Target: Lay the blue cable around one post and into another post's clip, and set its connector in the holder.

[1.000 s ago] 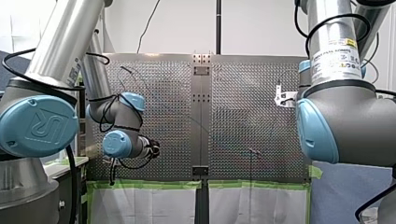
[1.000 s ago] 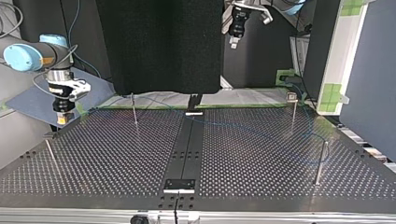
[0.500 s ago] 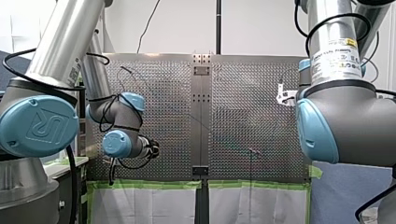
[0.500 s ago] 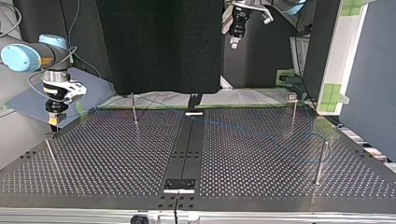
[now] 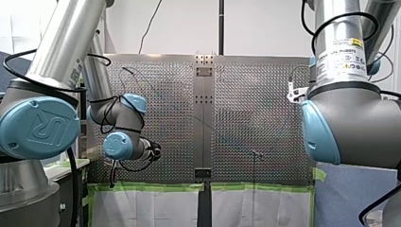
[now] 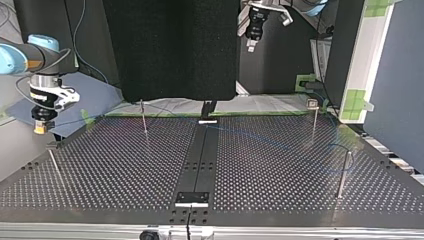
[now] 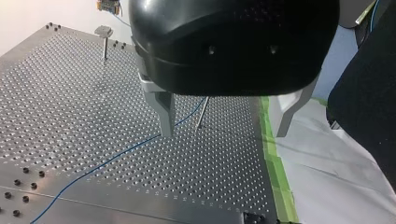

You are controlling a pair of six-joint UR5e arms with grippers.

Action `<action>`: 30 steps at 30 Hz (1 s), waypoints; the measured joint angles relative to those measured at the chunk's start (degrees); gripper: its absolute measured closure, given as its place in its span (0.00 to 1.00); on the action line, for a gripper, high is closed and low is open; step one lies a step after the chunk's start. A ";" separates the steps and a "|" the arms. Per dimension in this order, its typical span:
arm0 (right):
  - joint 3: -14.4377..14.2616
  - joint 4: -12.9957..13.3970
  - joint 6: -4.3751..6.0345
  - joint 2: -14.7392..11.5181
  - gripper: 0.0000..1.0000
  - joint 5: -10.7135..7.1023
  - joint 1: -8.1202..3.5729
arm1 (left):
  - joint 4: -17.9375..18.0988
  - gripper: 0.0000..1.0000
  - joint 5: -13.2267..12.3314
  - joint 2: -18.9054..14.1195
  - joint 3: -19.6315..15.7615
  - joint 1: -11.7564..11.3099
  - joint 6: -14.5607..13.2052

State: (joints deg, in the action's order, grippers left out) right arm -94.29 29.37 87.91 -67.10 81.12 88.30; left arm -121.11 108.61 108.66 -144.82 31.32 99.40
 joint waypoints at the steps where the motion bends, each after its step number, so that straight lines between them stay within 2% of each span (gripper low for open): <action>1: 0.01 0.10 0.17 0.00 1.00 -0.21 -0.24 | -0.03 0.00 0.00 0.00 0.00 0.00 0.00; 9: -0.03 1.85 2.09 0.15 1.00 -3.42 -1.70 | -0.10 0.00 0.01 0.00 0.01 -0.01 0.00; 17: 0.29 3.77 3.98 1.69 1.00 -6.84 -1.70 | 0.00 0.00 0.06 0.00 0.01 -0.03 0.08; 24: 0.40 6.44 7.03 2.21 1.00 -7.47 -1.83 | 0.06 0.00 0.06 0.00 0.01 -0.03 0.13; 30: 1.38 6.76 9.56 2.78 1.00 -8.25 -1.74 | 0.15 0.00 0.06 0.00 0.03 -0.06 0.17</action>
State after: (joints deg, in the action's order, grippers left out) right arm -92.90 36.13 97.47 -64.32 72.87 86.56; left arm -120.96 108.67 108.66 -144.79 31.26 99.57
